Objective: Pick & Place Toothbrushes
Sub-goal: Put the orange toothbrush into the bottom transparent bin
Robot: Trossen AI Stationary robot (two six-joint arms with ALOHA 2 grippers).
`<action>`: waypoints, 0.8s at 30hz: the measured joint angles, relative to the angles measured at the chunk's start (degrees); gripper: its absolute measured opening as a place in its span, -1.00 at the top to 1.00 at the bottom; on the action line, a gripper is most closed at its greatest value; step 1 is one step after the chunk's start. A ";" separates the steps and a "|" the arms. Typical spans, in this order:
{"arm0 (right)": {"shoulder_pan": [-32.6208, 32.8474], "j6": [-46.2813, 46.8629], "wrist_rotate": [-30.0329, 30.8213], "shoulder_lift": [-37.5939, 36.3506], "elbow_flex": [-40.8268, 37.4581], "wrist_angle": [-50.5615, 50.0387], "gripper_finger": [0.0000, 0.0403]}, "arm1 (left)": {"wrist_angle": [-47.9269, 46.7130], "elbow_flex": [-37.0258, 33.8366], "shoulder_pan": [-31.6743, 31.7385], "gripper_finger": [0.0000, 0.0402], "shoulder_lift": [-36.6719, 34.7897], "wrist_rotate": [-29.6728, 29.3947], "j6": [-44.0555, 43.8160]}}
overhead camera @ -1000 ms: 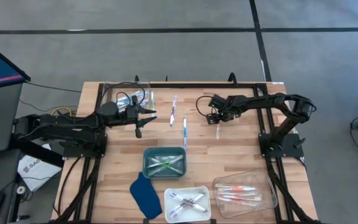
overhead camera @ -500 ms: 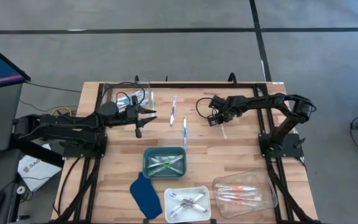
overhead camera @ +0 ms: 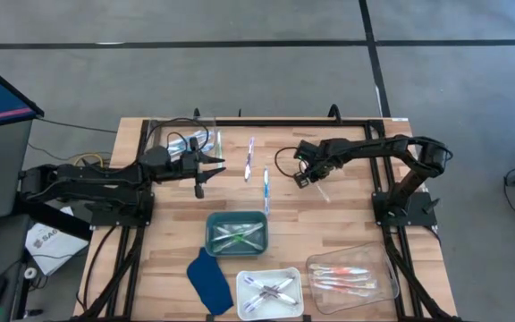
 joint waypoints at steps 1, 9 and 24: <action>0.48 -0.29 0.71 0.00 0.99 -1.41 0.90 | 0.02 0.00 0.00 0.49 0.00 0.02 0.00; 5.44 -6.13 3.87 -0.13 11.25 -11.47 0.92 | 0.89 0.00 0.00 0.49 0.00 0.00 0.00; 21.21 -12.02 11.64 -0.24 28.44 -28.05 0.92 | 2.95 0.00 0.00 0.49 0.00 0.00 -0.02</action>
